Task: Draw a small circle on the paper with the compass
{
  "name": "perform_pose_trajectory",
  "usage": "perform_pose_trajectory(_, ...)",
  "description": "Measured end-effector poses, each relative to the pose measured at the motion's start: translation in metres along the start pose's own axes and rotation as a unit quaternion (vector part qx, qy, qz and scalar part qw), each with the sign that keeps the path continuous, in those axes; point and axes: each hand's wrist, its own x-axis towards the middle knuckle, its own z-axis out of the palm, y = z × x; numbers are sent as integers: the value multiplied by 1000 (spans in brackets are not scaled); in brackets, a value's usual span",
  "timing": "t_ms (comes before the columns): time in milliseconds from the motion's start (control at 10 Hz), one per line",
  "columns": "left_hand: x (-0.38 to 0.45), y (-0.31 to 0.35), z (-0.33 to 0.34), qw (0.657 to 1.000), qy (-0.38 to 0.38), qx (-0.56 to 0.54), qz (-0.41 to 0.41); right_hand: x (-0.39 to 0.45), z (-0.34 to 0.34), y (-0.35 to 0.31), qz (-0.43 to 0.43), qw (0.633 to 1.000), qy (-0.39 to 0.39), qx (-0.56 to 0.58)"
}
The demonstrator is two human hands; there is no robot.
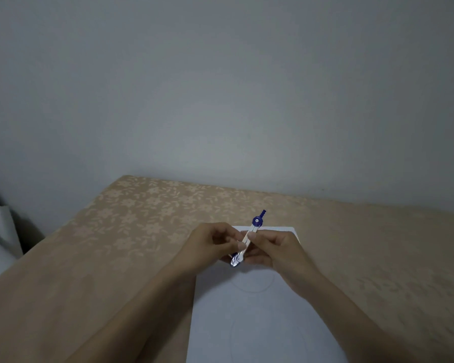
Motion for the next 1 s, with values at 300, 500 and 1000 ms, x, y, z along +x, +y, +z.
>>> perform_pose_trajectory(300, 3, 1, -44, 985, 138, -54, -91, -5, -32, -7, -44, 988, 118, -89)
perform_pose_trajectory(500, 3, -15, -81, 964, 187, 57, -182, -16, -68, 18, -121, 895, 191, -384)
perform_pose_trajectory(1000, 8, -20, -95, 940, 150, 209, -224, -11, -75, 36, -152, 867, 176, -441)
